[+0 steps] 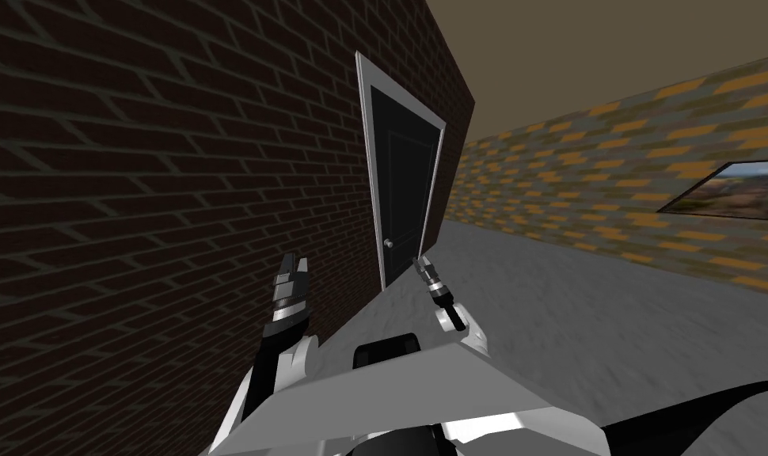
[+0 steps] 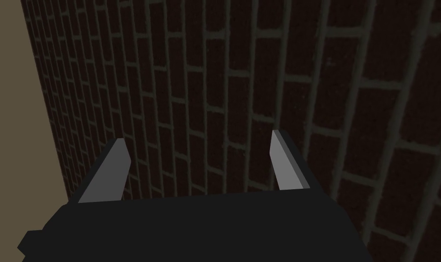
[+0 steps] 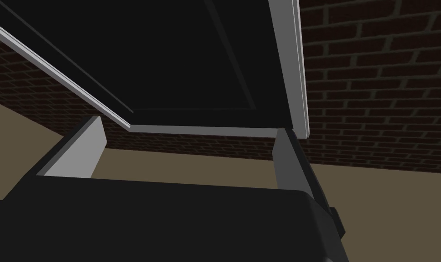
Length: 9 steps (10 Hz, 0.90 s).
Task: Pull the door open
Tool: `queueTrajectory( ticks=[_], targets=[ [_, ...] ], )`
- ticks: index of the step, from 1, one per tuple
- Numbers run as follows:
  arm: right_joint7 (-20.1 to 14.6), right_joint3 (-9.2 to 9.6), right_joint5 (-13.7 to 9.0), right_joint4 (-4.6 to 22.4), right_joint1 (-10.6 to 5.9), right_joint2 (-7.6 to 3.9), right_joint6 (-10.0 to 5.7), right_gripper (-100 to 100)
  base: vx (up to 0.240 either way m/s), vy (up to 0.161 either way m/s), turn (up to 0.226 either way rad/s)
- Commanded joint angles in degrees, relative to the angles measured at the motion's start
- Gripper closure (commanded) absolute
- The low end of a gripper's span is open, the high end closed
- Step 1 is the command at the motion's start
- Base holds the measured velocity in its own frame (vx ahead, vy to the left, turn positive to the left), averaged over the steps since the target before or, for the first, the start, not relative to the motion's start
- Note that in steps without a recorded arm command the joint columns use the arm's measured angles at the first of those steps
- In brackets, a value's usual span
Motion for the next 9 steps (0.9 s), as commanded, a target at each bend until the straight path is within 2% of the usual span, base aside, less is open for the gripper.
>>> queueTrajectory(
  ticks=[1,4,5,7,8,9],
  targets=[
    [1.98,-0.52,0.90,2.86,-1.18,-0.14,-0.84,-100,0.061,-0.032,0.150],
    [5.50,-1.49,2.68,8.89,-3.37,-0.50,-2.08,-100,0.084,-0.059,0.118],
    [5.50,-1.49,2.68,9.60,-3.37,-0.50,-2.08,-100,0.066,-0.037,0.049],
    [7.82,-2.13,3.85,13.22,-4.81,-0.72,-2.89,-100,0.061,-0.030,0.111],
    [7.82,-2.13,3.85,13.67,-4.81,-0.72,-2.89,-100,0.049,-0.028,0.041],
    [8.92,-2.44,4.41,15.61,-5.50,-0.82,-3.28,-100,0.040,-0.035,0.061]
  ],
)
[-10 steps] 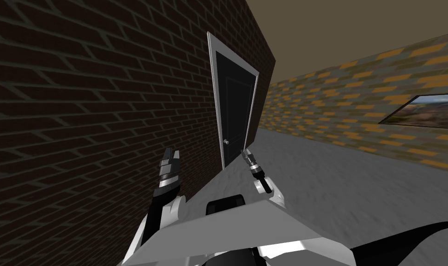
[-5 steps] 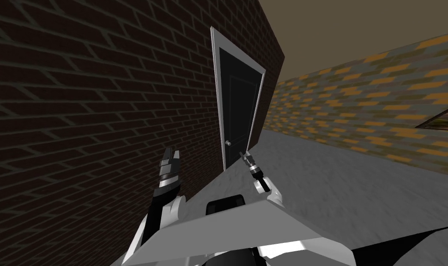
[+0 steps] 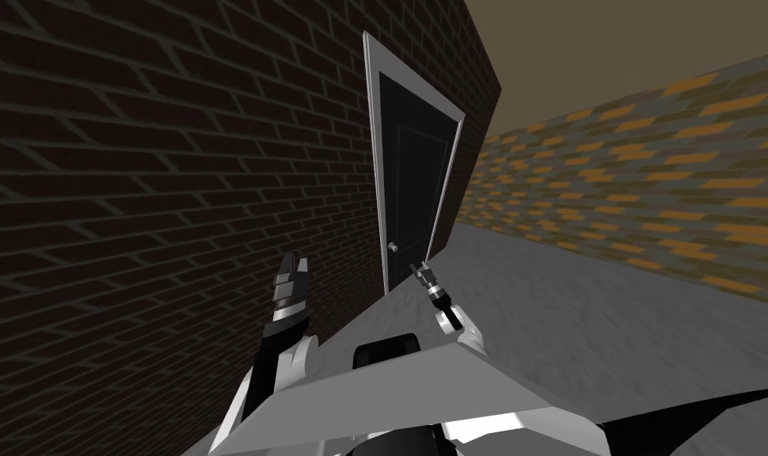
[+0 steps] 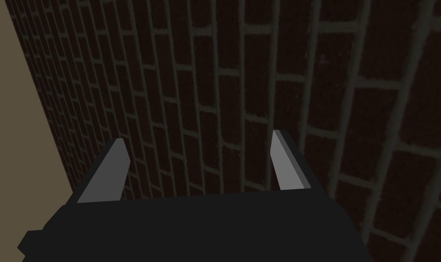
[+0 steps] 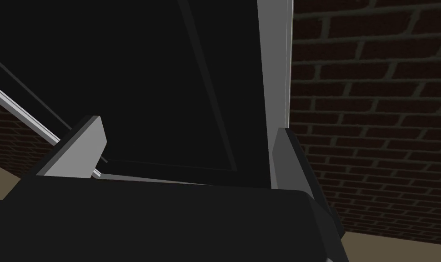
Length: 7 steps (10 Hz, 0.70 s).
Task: Pull the door open
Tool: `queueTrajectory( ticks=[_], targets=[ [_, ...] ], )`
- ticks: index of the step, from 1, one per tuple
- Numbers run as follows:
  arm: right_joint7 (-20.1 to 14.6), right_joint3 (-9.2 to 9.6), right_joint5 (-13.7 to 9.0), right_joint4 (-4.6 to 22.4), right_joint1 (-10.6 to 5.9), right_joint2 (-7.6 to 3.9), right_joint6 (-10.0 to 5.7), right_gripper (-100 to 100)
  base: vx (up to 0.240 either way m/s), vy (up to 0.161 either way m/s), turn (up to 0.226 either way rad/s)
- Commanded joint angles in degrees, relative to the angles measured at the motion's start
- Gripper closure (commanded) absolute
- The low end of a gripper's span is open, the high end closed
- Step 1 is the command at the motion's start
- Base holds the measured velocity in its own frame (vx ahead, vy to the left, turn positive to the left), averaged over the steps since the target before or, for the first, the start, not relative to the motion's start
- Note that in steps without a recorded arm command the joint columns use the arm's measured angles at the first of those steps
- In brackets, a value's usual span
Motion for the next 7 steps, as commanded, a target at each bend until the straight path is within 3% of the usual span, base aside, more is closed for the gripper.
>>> queueTrajectory(
  ticks=[1,7],
  targets=[
    [0.86,-0.30,0.21,1.89,-0.71,-0.02,-0.63,-100,0.033,-0.030,0.042],
    [6.14,-1.75,2.88,11.15,-4.00,-0.44,-2.48,-100,0.056,-0.045,0.092]
  ],
)
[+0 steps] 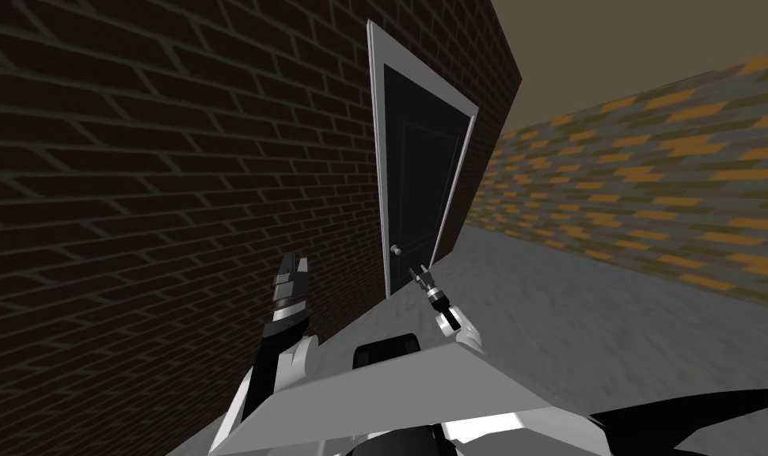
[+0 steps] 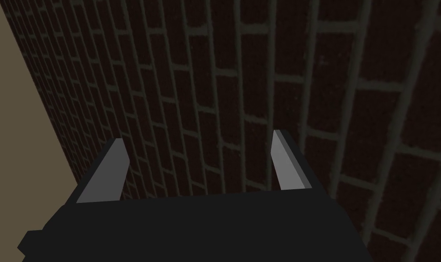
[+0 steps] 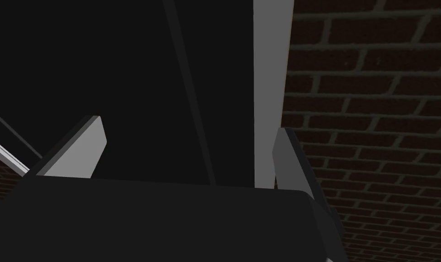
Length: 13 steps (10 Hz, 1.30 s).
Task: Pull the door open
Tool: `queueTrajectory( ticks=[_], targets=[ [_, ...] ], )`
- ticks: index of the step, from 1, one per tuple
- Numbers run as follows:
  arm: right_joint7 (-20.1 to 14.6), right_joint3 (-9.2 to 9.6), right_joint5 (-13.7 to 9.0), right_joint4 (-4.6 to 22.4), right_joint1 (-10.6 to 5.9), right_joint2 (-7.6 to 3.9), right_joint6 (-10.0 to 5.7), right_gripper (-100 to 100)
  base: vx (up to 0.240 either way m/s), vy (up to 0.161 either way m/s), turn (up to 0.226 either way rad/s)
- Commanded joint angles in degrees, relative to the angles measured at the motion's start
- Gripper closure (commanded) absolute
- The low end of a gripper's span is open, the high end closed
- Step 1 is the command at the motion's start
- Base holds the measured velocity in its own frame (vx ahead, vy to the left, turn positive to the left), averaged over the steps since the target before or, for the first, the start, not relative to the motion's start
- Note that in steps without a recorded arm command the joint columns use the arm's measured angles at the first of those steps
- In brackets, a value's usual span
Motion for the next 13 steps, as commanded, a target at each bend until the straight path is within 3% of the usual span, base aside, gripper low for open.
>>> queueTrajectory(
  ticks=[1,4,5,13],
  targets=[
    [1.63,-0.41,0.84,2.57,-0.76,-0.17,-0.50,-100,0.082,-0.060,0.126],
    [4.36,-1.16,2.22,7.37,-2.47,-0.36,-1.47,-100,0.085,-0.052,0.094],
    [4.36,-1.16,2.22,7.37,-2.47,-0.36,-1.47,-100,0.046,-0.036,0.031],
    [9.91,-2.70,5.02,17.11,-5.92,-0.68,-3.42,-100,0.052,-0.046,0.072]
  ],
)
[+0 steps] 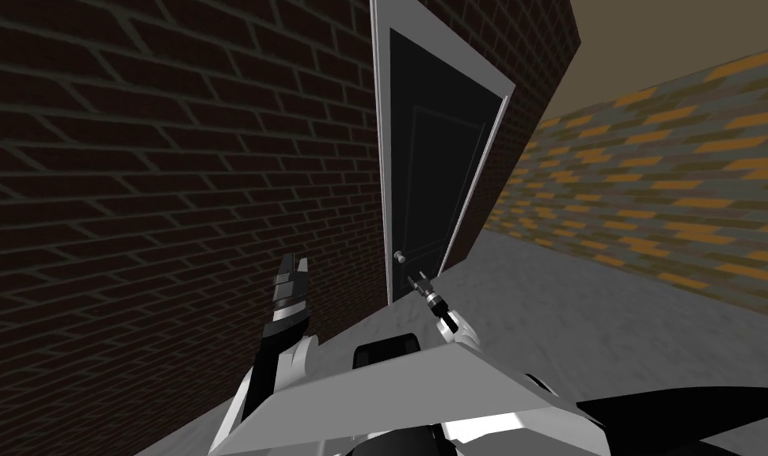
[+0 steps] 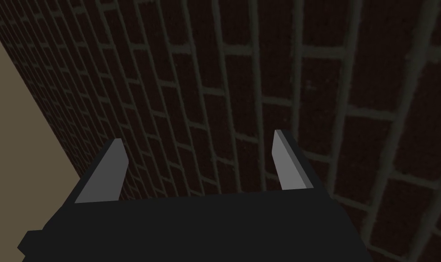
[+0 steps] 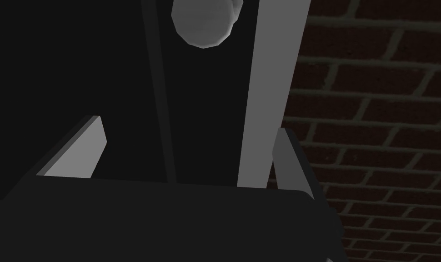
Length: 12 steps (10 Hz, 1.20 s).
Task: Pull the door open
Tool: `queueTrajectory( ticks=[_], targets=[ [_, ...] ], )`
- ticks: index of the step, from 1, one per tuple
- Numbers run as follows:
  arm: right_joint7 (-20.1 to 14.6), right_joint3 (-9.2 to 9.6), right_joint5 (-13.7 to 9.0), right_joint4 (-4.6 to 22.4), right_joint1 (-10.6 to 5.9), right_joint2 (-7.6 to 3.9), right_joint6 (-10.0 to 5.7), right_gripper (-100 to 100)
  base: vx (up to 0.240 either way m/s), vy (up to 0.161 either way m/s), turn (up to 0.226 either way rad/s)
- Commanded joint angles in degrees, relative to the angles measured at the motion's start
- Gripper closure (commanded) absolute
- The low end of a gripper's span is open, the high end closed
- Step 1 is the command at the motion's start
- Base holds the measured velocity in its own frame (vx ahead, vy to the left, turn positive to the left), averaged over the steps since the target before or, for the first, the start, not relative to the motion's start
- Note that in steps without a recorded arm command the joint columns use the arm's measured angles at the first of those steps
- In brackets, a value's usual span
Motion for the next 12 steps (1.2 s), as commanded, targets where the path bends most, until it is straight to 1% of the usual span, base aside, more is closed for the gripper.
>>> queueTrajectory(
  ticks=[1,3,4,5,6,7,8,9,10,11,12],
  targets=[
    [1.55,-0.34,0.93,2.23,-0.71,0.00,-0.31,-100,0.062,-0.062,0.119],
    [2.44,-0.58,1.38,3.78,-1.26,-0.04,-0.62,-100,0.061,-0.064,0.063],
    [2.01,-0.46,1.25,3.04,-1.02,-0.02,-0.39,-100,0.025,-0.024,0.009],
    [1.80,-1.78,0.42,4.31,-0.48,-1.45,-1.72,-100,0.089,0.119,0.200],
    [1.63,-2.48,-0.05,4.94,-0.17,-2.21,-2.42,-100,0.143,0.188,0.229],
    [1.53,-2.87,-0.30,5.28,0.00,-2.63,-2.79,-100,0.156,0.149,0.132],
    [1.53,-2.87,-0.30,5.28,0.00,-2.63,-2.79,-100,0.101,0.085,0.024],
    [1.21,-4.07,-1.11,6.34,0.53,-3.94,-3.96,-100,0.142,0.071,0.221],
    [0.98,-4.87,-1.65,7.03,0.88,-4.81,-4.72,-100,0.228,0.069,0.238],
    [0.77,-5.60,-2.15,7.65,1.20,-5.62,-5.41,-100,0.233,0.070,0.160],
    [0.67,-5.94,-2.38,7.94,1.34,-5.99,-5.72,-100,0.160,0.052,0.065]
  ],
)
